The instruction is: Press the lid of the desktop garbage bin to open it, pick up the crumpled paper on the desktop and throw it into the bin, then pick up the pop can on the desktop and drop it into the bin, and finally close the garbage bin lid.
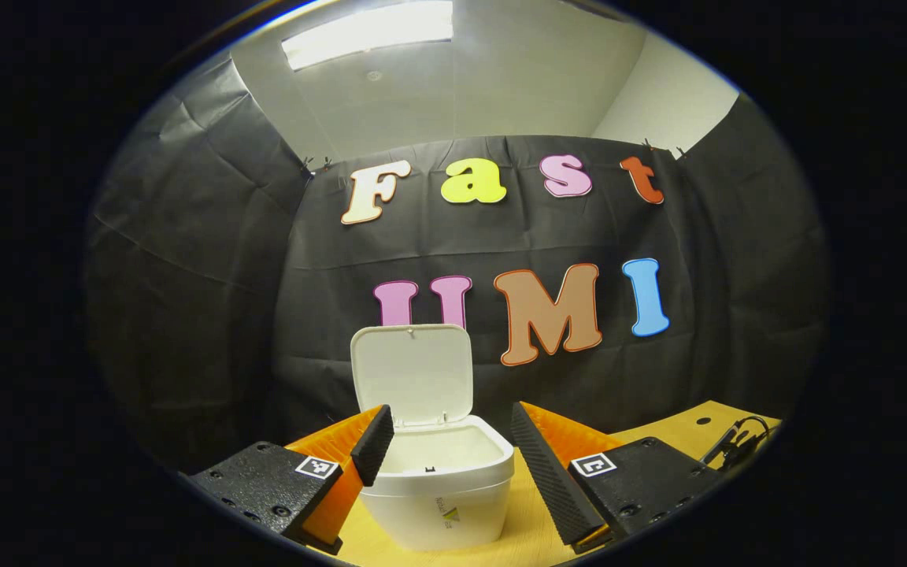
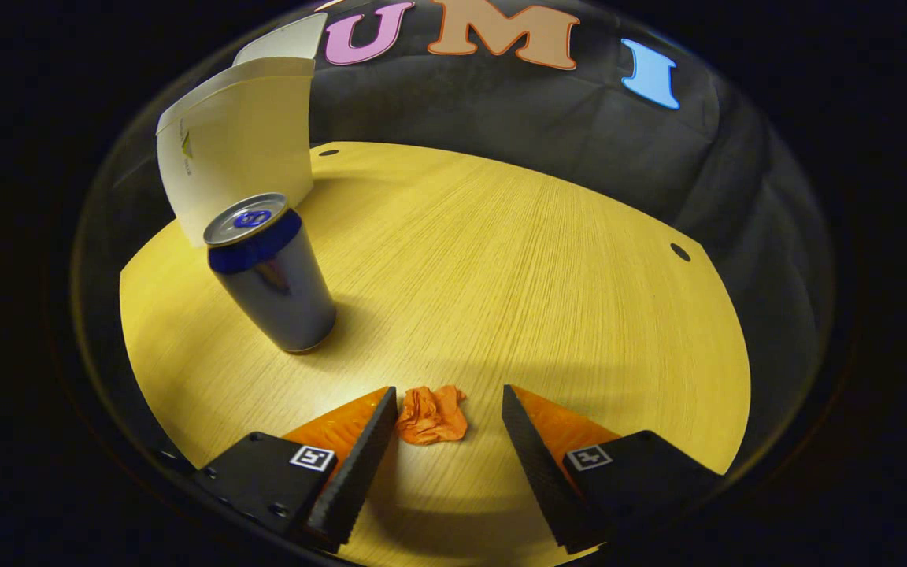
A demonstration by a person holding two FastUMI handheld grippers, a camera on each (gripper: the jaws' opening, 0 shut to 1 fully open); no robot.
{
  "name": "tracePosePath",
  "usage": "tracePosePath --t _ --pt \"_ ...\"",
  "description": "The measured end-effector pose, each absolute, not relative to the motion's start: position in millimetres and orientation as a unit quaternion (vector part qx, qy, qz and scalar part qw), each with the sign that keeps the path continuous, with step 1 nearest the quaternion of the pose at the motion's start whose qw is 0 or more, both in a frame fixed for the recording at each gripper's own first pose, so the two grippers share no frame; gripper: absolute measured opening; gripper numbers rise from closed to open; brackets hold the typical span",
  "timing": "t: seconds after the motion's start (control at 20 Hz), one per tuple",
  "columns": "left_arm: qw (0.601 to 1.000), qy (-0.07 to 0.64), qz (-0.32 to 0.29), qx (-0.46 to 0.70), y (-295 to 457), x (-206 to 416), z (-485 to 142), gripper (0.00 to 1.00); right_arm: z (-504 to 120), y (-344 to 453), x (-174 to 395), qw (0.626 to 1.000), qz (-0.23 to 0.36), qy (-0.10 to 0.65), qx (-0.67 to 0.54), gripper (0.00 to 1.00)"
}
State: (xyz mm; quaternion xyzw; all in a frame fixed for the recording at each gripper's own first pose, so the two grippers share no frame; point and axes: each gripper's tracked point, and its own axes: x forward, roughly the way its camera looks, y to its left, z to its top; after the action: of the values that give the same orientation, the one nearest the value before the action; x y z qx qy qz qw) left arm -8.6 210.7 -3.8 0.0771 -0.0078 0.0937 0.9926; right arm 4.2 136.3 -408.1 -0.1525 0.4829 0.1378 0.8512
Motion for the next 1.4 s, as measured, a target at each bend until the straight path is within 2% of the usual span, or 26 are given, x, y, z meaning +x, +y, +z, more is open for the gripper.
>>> tracePosePath --t 0.05,0.1,0.15,0.25,0.3,0.35,0.4,0.5,0.55,0.95,1.4 --pt "0.993 -0.008 0.094 0.078 210 -9 -3 0.91 -409 137 2 0.849 0.143 0.488 -0.144 0.85" --pt "0.993 -0.008 0.092 0.078 209 -8 -2 0.92 -410 139 1 0.849 0.146 0.490 -0.135 0.73" --pt "0.993 -0.008 0.092 0.079 209 -8 -2 0.92 -409 140 1 0.850 0.145 0.489 -0.129 0.66" --pt "0.993 -0.008 0.091 0.080 208 -8 -2 0.91 -410 142 0 0.852 0.151 0.487 -0.120 0.40" --pt "0.993 -0.007 0.091 0.079 207 -8 -2 0.92 -411 144 1 0.854 0.152 0.484 -0.115 0.40" --pt "0.993 -0.005 0.090 0.076 207 -7 -5 0.91 -409 144 0 0.855 0.152 0.484 -0.111 0.30" --pt "0.993 -0.003 0.090 0.074 207 -7 -5 0.91 -410 144 -1 0.854 0.153 0.487 -0.106 0.26" --pt "0.993 -0.001 0.090 0.071 207 -6 -7 0.91 -400 146 5 0.862 0.154 0.471 -0.105 0.30" --pt "0.993 0.000 0.091 0.071 207 -6 -8 0.91 -391 147 10 0.868 0.159 0.457 -0.109 0.26" --pt "0.995 0.010 0.085 0.059 204 -2 -17 0.92 -267 197 65 0.923 0.207 0.311 -0.086 0.25" --pt "0.994 0.019 0.097 0.046 224 -1 -27 0.91 -140 262 106 0.947 0.258 0.189 -0.026 0.25"
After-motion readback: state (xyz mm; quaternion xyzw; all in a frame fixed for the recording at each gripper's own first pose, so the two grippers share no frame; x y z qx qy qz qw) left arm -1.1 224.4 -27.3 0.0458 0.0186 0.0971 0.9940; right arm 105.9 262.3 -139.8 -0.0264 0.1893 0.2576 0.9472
